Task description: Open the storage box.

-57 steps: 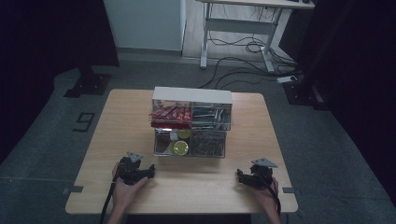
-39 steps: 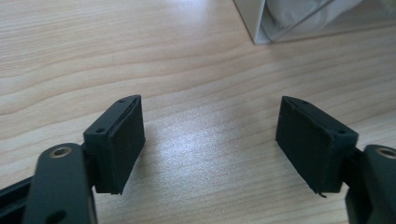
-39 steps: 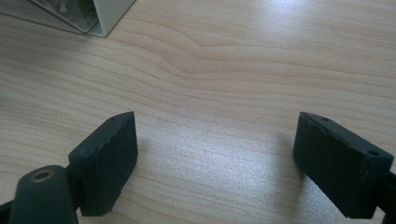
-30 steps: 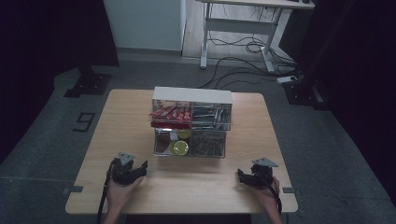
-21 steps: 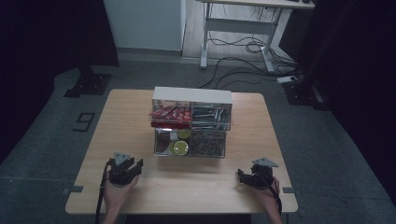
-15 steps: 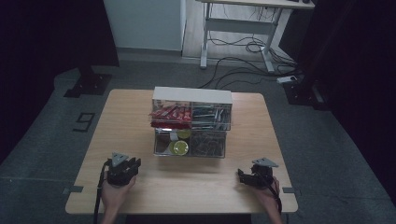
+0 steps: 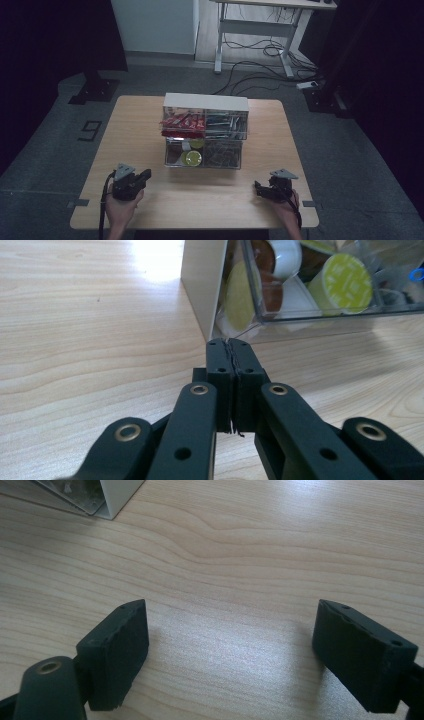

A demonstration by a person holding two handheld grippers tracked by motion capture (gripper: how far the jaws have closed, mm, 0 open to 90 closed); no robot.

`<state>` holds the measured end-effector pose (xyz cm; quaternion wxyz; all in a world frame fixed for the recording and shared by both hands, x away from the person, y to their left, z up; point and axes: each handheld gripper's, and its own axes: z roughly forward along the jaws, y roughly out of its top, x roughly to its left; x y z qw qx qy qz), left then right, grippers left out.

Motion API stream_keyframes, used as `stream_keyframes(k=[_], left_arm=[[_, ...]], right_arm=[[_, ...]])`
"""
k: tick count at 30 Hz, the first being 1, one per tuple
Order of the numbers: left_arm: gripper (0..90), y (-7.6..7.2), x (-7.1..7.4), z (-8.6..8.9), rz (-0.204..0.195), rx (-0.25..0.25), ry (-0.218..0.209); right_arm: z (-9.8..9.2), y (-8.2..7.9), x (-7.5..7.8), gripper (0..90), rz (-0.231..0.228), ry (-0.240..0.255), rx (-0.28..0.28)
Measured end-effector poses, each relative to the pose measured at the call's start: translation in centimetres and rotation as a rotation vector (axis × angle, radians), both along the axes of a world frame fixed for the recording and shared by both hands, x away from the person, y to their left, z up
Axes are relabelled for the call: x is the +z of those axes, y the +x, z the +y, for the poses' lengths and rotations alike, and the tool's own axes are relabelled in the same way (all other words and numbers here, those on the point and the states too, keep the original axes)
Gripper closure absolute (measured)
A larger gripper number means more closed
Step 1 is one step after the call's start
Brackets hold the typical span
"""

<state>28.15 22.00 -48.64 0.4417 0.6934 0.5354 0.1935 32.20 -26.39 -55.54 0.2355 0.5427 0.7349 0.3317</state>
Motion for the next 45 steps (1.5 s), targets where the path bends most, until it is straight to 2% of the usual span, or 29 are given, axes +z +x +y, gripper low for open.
stream_keyframes(k=[6, 12, 17, 22, 30, 36, 40, 45], left_arm=[[89.7, -0.4, 1.1, 0.0, -0.032, -0.014, -0.028], [89.7, -0.8, 1.9, -0.3, -0.062, -0.027, -0.021], [89.4, -0.2, 2.4, -0.6, -0.053, -0.045, -0.039], [89.4, 1.1, 3.6, -1.7, -0.052, -0.070, -0.024], [89.5, 1.4, 4.7, -2.2, -0.054, -0.079, -0.042], [89.6, 2.0, 6.7, -2.4, -0.068, -0.102, -0.038], [89.6, 2.2, 7.4, -2.3, -0.066, -0.112, -0.058], [89.4, 2.3, 8.1, -2.5, -0.072, -0.123, -0.055]], right_arm=[[0.0, 0.0, 0.0, 15.0, 0.000, 0.000, 0.000], [0.0, 0.0, 0.0, 15.0, 0.000, 0.000, -0.001], [0.0, 0.0, 0.0, 15.0, 0.000, 0.000, -0.004], [-0.1, 0.0, 0.0, 15.0, 0.000, 0.000, 0.005], [-0.1, 0.0, 0.0, 15.1, 0.000, 0.002, 0.006], [-0.1, 0.0, 0.0, 15.2, 0.000, 0.003, 0.007], [-0.2, 0.0, 0.0, 15.2, 0.000, 0.003, 0.006], [-0.2, 0.0, 0.0, 15.2, 0.000, 0.003, 0.003]])
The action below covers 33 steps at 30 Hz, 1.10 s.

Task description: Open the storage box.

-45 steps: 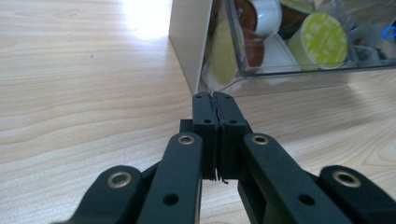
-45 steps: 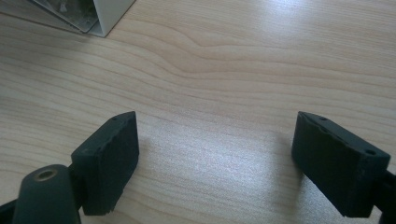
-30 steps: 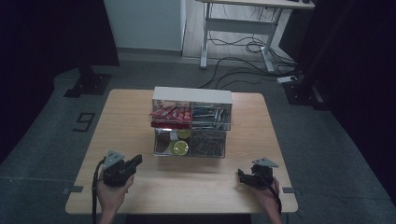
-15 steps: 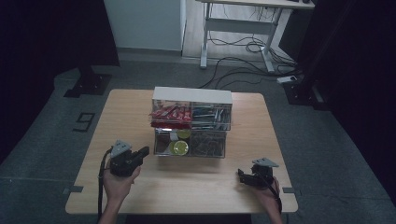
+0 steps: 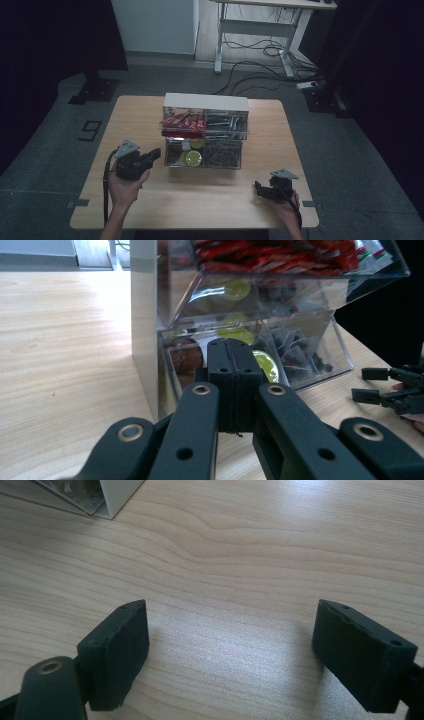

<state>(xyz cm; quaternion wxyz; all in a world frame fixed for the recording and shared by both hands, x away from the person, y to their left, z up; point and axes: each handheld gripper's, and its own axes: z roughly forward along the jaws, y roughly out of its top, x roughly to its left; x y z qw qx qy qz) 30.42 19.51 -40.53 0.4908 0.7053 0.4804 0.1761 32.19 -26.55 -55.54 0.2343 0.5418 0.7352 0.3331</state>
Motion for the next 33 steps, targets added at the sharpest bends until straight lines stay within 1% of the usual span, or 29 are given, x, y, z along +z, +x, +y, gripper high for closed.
stream_keyframes(k=[7, 11, 17, 29, 33], left_arm=[[89.6, 0.2, 1.1, -0.5, -0.012, -0.016, 0.015], [89.8, 0.4, 1.4, -0.8, -0.015, -0.024, 0.015], [89.8, 0.6, 2.3, -1.6, -0.024, -0.045, 0.020], [89.8, 1.0, 3.5, -2.6, -0.027, -0.073, 0.009], [89.9, 1.3, 3.8, -2.5, -0.030, -0.075, 0.003]], right_arm=[[-0.1, -0.1, 0.0, 16.1, -0.001, 0.001, -0.005], [-0.1, -0.1, 0.0, 16.1, -0.002, 0.000, -0.004], [-0.1, -0.1, 0.0, 16.1, -0.002, 0.001, -0.004], [-0.1, -0.1, 0.0, 16.1, -0.003, -0.001, -0.007], [-0.1, -0.1, 0.0, 16.1, -0.002, -0.001, -0.009]])
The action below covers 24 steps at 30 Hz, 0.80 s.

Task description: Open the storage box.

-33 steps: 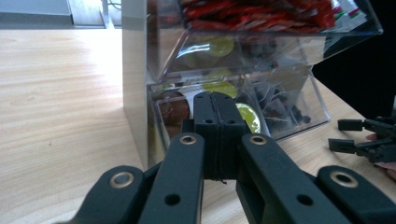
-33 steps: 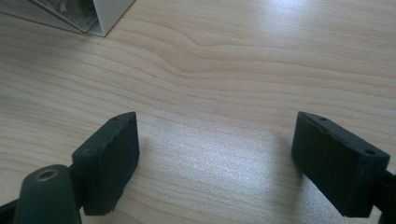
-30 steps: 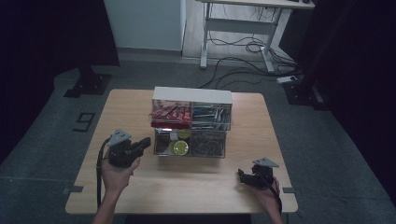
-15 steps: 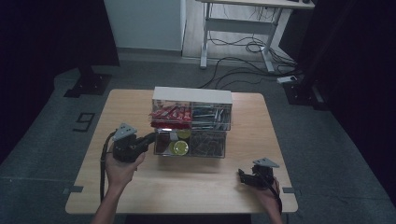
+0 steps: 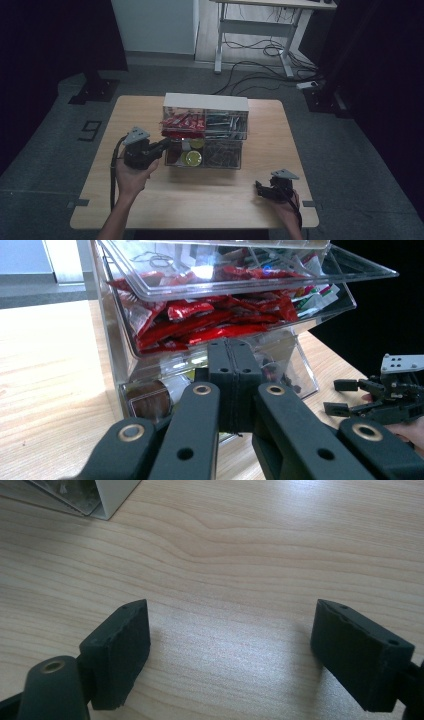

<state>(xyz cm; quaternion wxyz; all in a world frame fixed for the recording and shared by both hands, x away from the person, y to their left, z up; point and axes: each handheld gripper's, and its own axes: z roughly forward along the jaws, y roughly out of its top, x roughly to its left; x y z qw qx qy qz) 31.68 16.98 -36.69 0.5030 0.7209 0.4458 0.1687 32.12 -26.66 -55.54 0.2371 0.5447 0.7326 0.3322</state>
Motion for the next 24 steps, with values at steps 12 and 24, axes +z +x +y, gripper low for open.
stream_keyframes(k=[12, 24], left_arm=[[89.9, 1.2, 0.6, -0.8, 0.015, -0.024, -0.005], [89.9, 2.4, 1.0, -1.7, 0.033, -0.035, -0.003]], right_arm=[[0.0, 0.0, 0.0, 16.1, 0.000, -0.001, -0.002], [0.0, 0.0, 0.0, 16.2, 0.001, 0.000, -0.003]])
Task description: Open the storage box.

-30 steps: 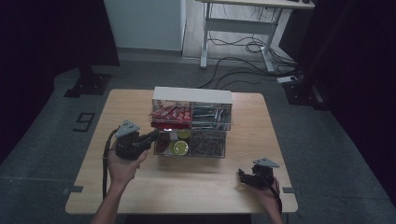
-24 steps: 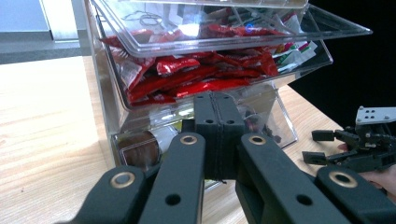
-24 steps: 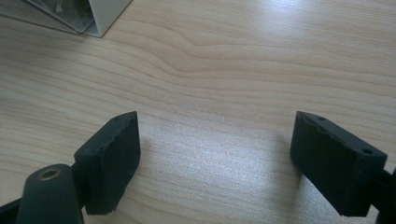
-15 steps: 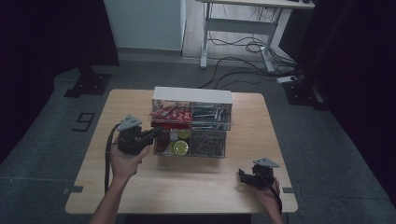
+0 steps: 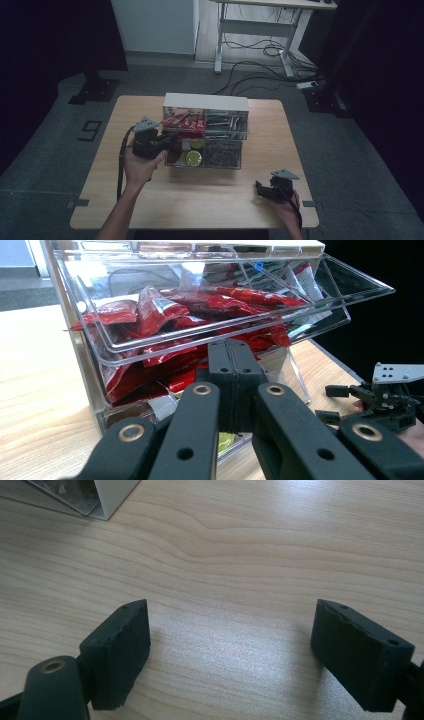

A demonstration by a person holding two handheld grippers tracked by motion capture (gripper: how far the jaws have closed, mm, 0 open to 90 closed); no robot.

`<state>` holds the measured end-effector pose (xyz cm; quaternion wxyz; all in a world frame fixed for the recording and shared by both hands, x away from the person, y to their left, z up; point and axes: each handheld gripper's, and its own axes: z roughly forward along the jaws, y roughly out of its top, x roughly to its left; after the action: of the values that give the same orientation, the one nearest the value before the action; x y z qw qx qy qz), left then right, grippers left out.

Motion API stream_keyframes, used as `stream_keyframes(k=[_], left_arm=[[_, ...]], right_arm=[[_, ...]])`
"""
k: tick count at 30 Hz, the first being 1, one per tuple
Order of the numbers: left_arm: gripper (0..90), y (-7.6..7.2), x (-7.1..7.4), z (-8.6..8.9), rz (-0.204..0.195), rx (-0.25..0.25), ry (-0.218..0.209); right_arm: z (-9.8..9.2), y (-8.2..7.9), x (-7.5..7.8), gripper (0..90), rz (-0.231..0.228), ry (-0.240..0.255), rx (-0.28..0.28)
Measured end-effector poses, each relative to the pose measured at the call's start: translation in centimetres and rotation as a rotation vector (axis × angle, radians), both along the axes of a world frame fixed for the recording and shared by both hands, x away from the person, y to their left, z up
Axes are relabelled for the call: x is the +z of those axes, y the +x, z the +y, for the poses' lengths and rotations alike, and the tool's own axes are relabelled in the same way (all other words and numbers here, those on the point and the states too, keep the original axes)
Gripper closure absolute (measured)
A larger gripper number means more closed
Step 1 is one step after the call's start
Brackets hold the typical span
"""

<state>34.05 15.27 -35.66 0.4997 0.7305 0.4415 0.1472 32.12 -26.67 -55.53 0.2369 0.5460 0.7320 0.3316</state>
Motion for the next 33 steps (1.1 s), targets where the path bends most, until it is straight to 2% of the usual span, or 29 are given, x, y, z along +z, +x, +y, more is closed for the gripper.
stream_keyframes(k=[11, 16, 28, 33], left_arm=[[89.8, 0.4, 0.2, 0.0, 0.005, 0.005, -0.004], [89.8, 0.5, 0.9, -0.1, -0.011, 0.011, 0.001], [89.8, 1.4, 2.4, 0.0, -0.023, 0.009, -0.005], [89.8, 1.8, 2.9, 0.2, -0.020, 0.006, -0.027]], right_arm=[[0.0, 0.0, 0.0, 16.2, 0.000, 0.000, 0.000], [0.0, 0.0, 0.0, 16.1, 0.000, 0.000, 0.000], [0.0, 0.0, 0.0, 16.4, -0.002, -0.004, 0.002], [0.0, 0.0, 0.0, 16.9, -0.003, -0.003, -0.002]])
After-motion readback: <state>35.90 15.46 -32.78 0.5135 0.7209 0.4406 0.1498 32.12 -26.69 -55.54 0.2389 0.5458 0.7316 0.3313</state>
